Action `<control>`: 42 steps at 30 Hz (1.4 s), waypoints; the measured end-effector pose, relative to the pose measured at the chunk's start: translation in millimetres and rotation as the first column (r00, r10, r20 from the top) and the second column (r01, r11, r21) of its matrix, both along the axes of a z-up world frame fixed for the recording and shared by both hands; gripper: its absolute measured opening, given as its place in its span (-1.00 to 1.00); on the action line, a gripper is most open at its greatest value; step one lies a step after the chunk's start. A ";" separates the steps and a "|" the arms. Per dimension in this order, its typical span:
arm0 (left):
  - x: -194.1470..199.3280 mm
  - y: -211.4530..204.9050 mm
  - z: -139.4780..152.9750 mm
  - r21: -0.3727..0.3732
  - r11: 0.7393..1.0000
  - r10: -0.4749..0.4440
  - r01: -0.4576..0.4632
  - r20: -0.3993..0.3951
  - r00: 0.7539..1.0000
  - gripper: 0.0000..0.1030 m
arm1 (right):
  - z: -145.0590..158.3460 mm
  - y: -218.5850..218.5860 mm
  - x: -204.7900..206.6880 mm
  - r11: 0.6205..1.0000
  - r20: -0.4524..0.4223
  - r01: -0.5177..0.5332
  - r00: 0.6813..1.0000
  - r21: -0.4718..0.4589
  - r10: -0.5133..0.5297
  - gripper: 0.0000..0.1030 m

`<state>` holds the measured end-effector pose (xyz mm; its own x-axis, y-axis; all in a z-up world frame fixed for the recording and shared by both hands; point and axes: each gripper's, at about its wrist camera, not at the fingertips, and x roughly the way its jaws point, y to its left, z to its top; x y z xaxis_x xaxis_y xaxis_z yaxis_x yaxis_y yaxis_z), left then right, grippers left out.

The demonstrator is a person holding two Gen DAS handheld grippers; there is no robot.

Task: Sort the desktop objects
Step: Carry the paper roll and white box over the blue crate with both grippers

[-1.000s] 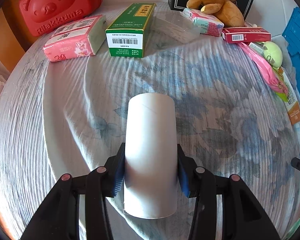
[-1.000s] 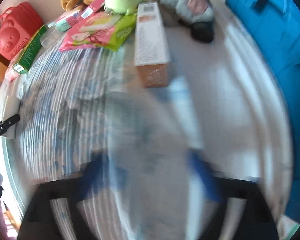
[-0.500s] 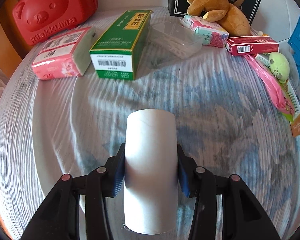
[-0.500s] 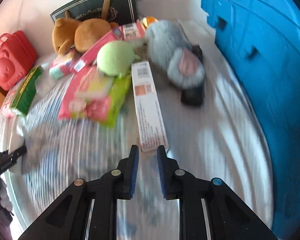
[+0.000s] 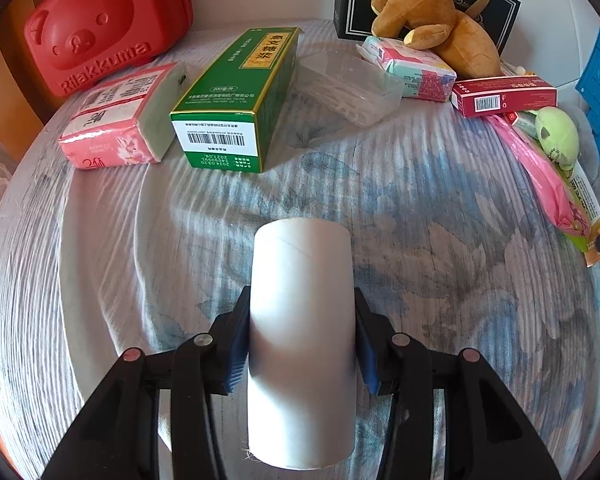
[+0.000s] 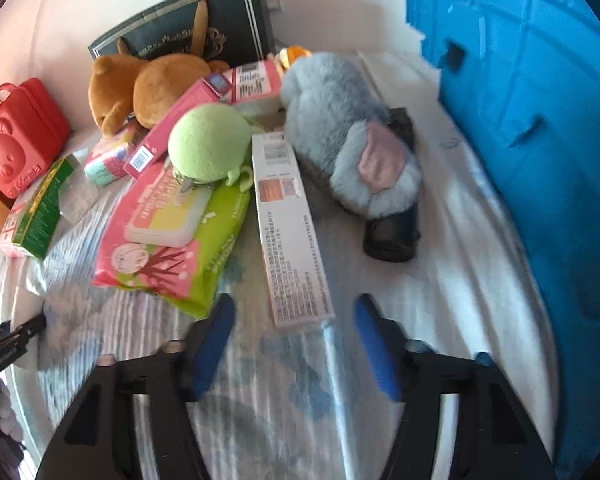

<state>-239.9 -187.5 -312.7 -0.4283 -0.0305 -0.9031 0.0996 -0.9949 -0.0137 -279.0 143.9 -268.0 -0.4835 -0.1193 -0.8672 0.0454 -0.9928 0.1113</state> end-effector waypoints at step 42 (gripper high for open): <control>191.6 202.3 259.3 -0.080 0.955 -0.270 0.286 -0.632 0.726 -0.15 | 255.2 42.0 286.5 0.965 -0.686 0.220 0.725 0.145 -0.062 -0.44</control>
